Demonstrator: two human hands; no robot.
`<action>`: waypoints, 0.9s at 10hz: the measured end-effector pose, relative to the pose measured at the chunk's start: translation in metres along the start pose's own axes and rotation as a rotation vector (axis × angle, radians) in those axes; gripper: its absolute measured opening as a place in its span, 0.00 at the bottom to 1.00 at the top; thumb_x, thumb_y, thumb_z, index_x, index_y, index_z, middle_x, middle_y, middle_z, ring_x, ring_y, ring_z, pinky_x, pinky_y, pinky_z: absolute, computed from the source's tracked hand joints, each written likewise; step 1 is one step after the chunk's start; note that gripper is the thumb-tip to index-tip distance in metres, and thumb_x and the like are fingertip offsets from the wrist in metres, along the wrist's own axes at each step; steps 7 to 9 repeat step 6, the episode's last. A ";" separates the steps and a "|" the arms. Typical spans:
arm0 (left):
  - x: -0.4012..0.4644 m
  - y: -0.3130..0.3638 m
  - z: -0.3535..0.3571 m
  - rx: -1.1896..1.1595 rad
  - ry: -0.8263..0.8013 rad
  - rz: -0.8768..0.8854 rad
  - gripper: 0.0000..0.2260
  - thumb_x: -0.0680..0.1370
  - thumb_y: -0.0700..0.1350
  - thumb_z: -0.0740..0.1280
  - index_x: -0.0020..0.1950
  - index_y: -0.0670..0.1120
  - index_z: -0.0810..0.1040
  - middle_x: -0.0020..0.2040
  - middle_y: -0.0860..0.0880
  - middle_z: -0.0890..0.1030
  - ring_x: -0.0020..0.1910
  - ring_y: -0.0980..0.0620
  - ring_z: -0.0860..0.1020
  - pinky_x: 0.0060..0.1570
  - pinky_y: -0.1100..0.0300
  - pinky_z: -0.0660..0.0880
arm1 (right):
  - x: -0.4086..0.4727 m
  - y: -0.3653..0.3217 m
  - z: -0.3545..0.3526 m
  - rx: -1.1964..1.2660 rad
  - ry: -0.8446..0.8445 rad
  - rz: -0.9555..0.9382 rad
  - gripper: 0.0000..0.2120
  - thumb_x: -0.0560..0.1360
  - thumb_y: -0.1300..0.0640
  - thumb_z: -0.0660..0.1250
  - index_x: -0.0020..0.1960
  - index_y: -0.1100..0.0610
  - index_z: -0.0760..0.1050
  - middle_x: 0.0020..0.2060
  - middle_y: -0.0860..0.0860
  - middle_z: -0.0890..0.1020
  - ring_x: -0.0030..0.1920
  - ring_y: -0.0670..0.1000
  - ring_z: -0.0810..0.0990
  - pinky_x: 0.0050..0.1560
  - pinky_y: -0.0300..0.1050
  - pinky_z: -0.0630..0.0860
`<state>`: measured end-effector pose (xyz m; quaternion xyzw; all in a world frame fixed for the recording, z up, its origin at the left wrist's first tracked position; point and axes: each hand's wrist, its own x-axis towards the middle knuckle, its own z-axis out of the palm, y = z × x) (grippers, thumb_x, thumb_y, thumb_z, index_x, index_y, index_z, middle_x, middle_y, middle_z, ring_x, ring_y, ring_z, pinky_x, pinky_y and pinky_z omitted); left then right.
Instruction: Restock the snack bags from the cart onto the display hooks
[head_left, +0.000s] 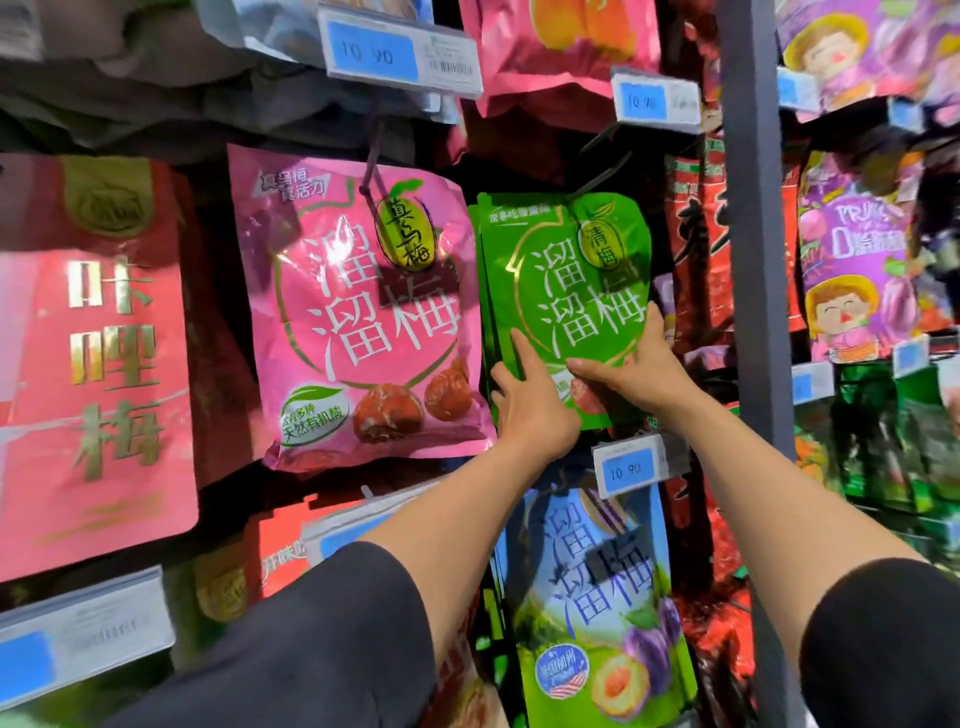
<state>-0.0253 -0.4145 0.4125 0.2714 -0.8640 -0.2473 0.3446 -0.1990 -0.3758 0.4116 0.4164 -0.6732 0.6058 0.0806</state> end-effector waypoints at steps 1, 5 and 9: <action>-0.003 -0.002 0.000 -0.027 -0.017 -0.006 0.44 0.75 0.33 0.60 0.76 0.53 0.31 0.77 0.40 0.42 0.75 0.36 0.50 0.71 0.47 0.57 | -0.008 -0.012 0.000 -0.036 -0.019 0.002 0.70 0.46 0.26 0.76 0.77 0.47 0.43 0.73 0.56 0.64 0.71 0.57 0.66 0.69 0.59 0.67; -0.016 0.010 -0.018 -0.102 -0.051 -0.058 0.39 0.77 0.41 0.64 0.79 0.51 0.42 0.78 0.39 0.37 0.77 0.37 0.47 0.75 0.50 0.52 | -0.027 -0.024 -0.004 -0.255 0.077 0.004 0.63 0.51 0.21 0.67 0.75 0.55 0.54 0.63 0.58 0.75 0.62 0.60 0.75 0.60 0.57 0.74; -0.025 0.010 -0.023 -0.144 0.032 0.014 0.32 0.75 0.44 0.68 0.76 0.45 0.58 0.73 0.36 0.59 0.69 0.38 0.66 0.68 0.51 0.66 | -0.042 -0.032 -0.006 -0.323 0.156 -0.070 0.44 0.64 0.32 0.70 0.69 0.58 0.63 0.58 0.60 0.77 0.59 0.62 0.75 0.56 0.55 0.74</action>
